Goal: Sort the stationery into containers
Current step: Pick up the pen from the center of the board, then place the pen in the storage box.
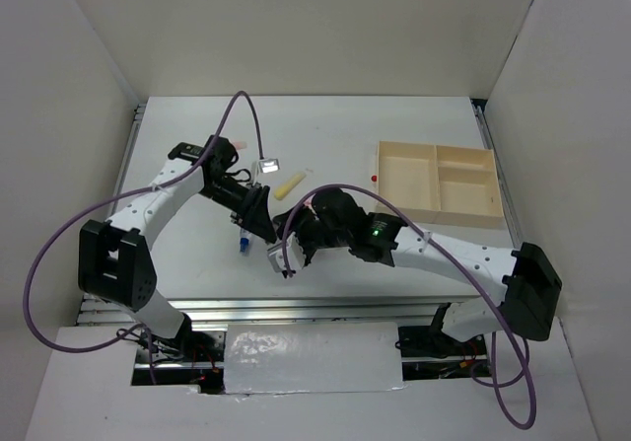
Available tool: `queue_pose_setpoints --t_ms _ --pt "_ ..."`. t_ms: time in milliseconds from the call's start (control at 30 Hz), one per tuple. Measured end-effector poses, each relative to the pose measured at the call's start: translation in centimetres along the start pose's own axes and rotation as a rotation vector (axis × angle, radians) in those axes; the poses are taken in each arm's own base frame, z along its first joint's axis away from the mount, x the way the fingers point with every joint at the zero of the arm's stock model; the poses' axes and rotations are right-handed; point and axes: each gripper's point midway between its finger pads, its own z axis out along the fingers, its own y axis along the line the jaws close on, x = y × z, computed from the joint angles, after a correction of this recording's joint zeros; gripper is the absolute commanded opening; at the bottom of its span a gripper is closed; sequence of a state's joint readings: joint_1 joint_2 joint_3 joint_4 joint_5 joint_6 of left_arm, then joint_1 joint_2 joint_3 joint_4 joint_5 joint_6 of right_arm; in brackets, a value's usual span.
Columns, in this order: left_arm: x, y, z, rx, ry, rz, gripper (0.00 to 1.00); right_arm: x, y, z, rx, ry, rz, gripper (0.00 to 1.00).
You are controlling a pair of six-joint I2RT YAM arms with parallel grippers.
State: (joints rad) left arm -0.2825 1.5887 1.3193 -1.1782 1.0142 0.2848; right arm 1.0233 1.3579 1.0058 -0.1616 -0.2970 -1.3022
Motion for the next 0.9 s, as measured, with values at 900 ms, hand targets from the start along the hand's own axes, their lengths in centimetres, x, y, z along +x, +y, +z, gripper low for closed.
queue_pose_setpoints --t_ms 900 --pt "-1.5 -1.4 -1.2 0.028 -0.099 0.085 0.99 21.1 3.3 -28.0 0.317 0.695 0.579 0.00"
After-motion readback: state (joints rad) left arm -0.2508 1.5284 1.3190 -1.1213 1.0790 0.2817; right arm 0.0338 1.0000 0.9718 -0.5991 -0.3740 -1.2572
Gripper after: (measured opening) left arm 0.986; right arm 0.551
